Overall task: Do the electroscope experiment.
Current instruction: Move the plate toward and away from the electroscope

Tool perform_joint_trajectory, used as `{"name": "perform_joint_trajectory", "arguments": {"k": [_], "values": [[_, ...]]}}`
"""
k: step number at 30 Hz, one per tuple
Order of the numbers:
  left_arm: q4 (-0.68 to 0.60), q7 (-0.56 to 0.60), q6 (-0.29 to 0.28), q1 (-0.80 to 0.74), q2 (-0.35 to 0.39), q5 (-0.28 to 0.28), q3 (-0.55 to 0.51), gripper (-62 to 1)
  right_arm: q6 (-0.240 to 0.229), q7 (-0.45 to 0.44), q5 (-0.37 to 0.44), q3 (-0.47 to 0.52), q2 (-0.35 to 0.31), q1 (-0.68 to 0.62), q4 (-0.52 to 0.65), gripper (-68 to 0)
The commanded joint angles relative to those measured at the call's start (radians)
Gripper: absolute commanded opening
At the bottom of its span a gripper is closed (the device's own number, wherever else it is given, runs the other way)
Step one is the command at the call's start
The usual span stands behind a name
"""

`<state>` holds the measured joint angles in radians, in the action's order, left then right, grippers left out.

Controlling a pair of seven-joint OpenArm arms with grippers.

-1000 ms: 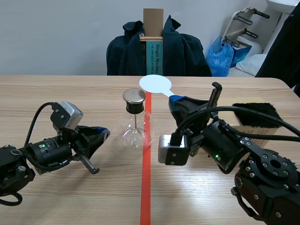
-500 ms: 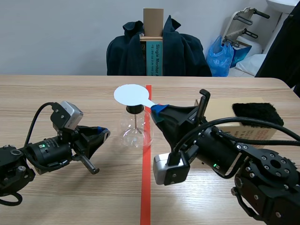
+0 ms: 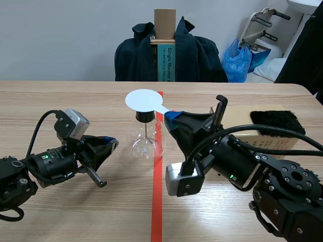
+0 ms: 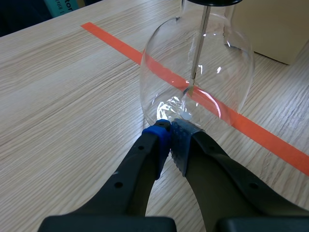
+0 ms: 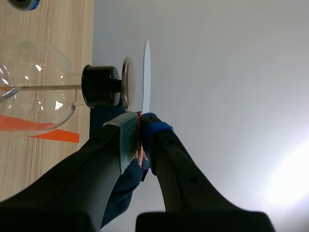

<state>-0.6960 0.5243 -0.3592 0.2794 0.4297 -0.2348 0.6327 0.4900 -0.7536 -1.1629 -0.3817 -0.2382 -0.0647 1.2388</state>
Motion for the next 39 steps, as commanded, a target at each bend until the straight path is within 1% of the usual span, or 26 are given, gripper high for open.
{"name": "perform_joint_trajectory", "arguments": {"k": [1, 6, 17, 25, 28, 31, 35, 39], "values": [[-0.023, 0.011, 0.002, 0.006, 0.000, -0.007, -0.005, -58.1, 0.010, 0.019, 0.010, 0.007, 0.000, 0.012, 0.014, -66.7], [-0.023, 0.011, 0.002, 0.006, 0.000, -0.007, -0.005, -58.1, 0.010, 0.121, 0.010, 0.007, 0.000, 0.012, 0.014, -66.7], [-0.023, 0.011, 0.002, 0.006, 0.000, -0.007, -0.005, -58.1, 0.010, 0.435, 0.010, 0.008, 0.000, 0.012, 0.014, -66.7], [-0.023, 0.011, 0.002, 0.006, 0.000, -0.007, -0.005, -58.1, 0.010, 0.586, 0.010, 0.010, 0.000, 0.012, 0.014, -66.7], [-0.023, 0.011, 0.002, 0.006, 0.000, -0.007, -0.005, -58.1, 0.010, 0.607, 0.010, 0.010, 0.000, 0.012, 0.014, -66.7], [-0.023, 0.011, 0.002, 0.006, 0.000, -0.007, -0.005, -58.1, 0.010, 0.597, 0.010, 0.010, 0.000, 0.012, 0.014, -66.7], [-0.023, 0.011, 0.002, 0.006, 0.000, -0.007, -0.005, -58.1, 0.010, 0.544, 0.009, 0.010, 0.000, 0.012, 0.014, -66.7], [-0.023, 0.011, 0.002, 0.006, 0.000, -0.007, -0.005, -58.1, 0.010, 0.462, -0.007, 0.010, 0.000, 0.012, 0.014, -66.7]]}}
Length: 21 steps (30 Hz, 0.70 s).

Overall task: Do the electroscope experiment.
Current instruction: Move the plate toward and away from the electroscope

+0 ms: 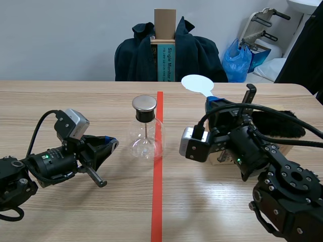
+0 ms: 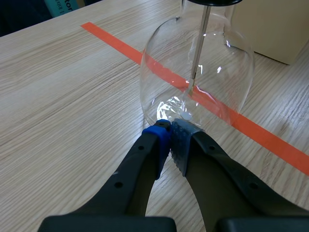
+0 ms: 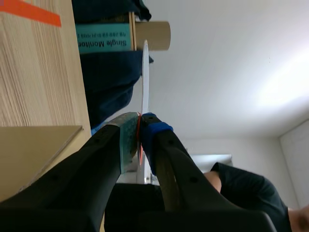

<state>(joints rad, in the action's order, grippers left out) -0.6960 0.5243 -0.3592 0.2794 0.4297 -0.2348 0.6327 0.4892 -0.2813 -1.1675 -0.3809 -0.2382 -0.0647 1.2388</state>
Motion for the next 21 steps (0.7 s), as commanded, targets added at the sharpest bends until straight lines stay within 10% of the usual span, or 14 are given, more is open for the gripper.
{"name": "perform_joint_trajectory", "arguments": {"k": [1, 21], "values": [[-0.023, 0.011, 0.002, 0.006, 0.000, -0.007, -0.005, -58.1, 0.011, -0.033, -0.009, 0.010, 0.000, 0.012, 0.014, -66.7], [-0.023, 0.011, 0.002, 0.006, 0.000, -0.007, -0.005, -58.1, 0.011, -0.404, -0.015, 0.009, 0.000, 0.012, 0.014, -66.7]]}}
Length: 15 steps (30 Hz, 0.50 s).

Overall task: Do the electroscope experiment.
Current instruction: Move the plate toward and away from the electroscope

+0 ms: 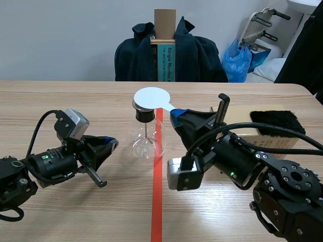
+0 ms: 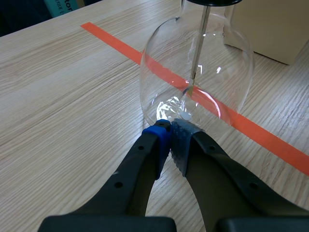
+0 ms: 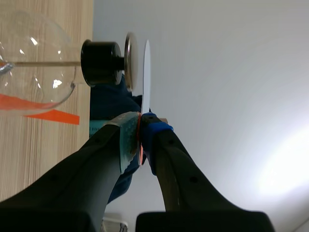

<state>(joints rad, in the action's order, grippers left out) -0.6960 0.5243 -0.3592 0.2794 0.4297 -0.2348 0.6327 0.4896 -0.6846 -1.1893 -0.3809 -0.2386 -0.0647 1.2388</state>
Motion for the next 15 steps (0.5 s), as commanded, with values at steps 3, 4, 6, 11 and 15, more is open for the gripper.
{"name": "perform_joint_trajectory", "arguments": {"k": [3, 4, 6, 11, 15], "values": [[-0.023, 0.011, 0.002, 0.006, 0.000, -0.007, -0.005, -58.1, 0.010, -0.015, 0.007, 0.009, 0.000, 0.012, 0.014, -66.7], [-0.023, 0.011, 0.002, 0.006, 0.000, -0.007, -0.005, -58.1, 0.010, -0.019, 0.007, 0.009, 0.000, 0.012, 0.014, -66.7], [-0.023, 0.011, 0.002, 0.006, 0.000, -0.007, -0.005, -58.1, 0.010, -0.024, 0.007, 0.009, 0.000, 0.012, 0.014, -66.7], [-0.023, 0.011, 0.002, 0.006, 0.000, -0.007, -0.005, -58.1, 0.010, -0.029, 0.007, 0.009, 0.000, 0.012, 0.014, -66.7], [-0.023, 0.011, 0.002, 0.006, 0.000, -0.007, -0.005, -58.1, 0.011, -0.009, 0.007, 0.010, 0.000, 0.012, 0.014, -66.7]]}}
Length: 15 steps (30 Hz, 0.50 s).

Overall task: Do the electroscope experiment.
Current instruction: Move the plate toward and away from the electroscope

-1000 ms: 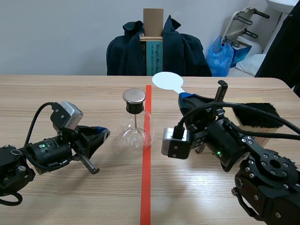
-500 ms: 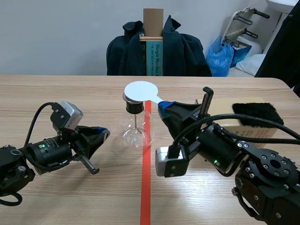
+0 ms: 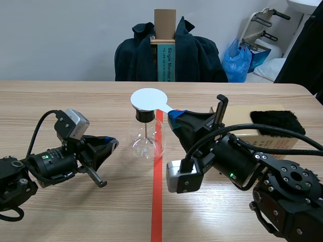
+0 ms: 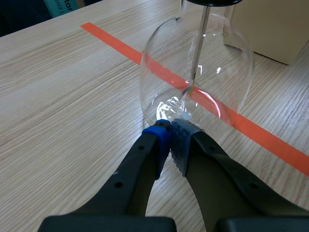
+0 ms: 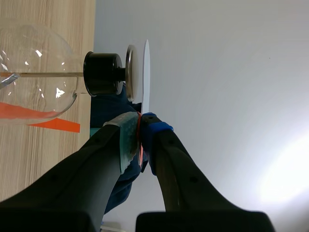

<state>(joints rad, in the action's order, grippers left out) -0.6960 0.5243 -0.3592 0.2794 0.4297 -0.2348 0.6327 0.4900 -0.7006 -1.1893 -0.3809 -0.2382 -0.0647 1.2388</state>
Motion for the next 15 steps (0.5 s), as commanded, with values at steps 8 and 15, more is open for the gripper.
{"name": "perform_joint_trajectory", "arguments": {"k": [8, 15], "values": [[-0.023, 0.011, 0.002, 0.006, 0.001, -0.007, -0.005, -58.1, 0.011, 0.146, 0.007, 0.010, 0.000, 0.012, 0.014, -66.7], [-0.023, 0.011, 0.002, 0.006, 0.001, -0.007, -0.005, -58.1, 0.018, 0.299, 0.007, 0.010, -0.001, 0.012, 0.014, -66.7]]}}
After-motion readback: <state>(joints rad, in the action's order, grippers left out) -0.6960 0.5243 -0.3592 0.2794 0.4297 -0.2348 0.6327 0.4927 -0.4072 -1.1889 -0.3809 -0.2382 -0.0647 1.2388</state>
